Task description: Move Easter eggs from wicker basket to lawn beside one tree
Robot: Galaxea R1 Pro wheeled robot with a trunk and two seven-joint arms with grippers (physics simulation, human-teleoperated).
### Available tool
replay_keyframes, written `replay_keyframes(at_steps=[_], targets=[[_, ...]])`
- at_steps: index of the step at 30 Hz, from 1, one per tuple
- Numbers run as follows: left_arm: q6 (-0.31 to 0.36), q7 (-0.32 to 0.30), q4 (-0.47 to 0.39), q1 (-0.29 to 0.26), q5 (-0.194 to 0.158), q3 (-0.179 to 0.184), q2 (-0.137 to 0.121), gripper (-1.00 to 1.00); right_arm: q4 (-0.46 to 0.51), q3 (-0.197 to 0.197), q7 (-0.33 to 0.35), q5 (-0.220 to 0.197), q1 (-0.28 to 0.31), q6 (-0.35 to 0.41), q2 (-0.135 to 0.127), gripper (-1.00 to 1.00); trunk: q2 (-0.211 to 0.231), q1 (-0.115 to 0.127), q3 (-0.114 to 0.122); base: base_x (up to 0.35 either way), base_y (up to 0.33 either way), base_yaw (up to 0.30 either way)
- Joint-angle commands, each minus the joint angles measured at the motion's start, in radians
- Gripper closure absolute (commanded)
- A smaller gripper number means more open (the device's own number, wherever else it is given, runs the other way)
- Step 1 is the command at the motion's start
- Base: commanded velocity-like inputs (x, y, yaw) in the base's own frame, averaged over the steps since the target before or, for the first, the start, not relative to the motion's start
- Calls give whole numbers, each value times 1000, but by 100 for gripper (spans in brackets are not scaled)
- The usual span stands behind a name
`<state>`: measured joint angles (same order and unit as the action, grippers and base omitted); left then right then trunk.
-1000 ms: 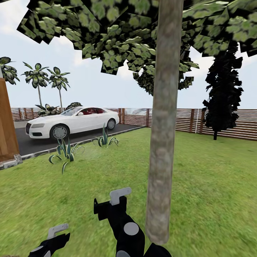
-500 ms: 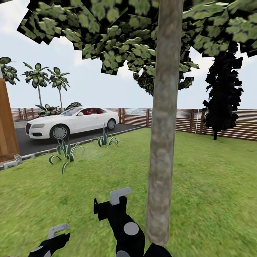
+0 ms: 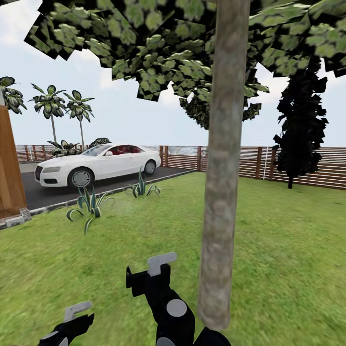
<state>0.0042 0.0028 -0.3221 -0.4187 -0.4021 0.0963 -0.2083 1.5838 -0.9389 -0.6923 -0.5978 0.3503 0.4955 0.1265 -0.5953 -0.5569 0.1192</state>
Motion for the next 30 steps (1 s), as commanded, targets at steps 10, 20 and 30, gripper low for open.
replay_keyframes(at_steps=[10, 20, 30], targets=[[0, 2, 0, 0, -9, 8, -1, -100, 1, -1, -9, -6, 1, 3, 1, -100, -1, 0, 0, 0, 279, 0], [0, 2, 0, 0, -9, 8, 0, -100, 1, -1, -9, -7, 1, 3, 1, -100, -1, 0, 0, 0, 299, 0], [0, 2, 0, 0, -9, 8, -1, -100, 1, 0, -9, -7, 1, 2, 1, -100, -1, 0, 0, 0, 304, 0]])
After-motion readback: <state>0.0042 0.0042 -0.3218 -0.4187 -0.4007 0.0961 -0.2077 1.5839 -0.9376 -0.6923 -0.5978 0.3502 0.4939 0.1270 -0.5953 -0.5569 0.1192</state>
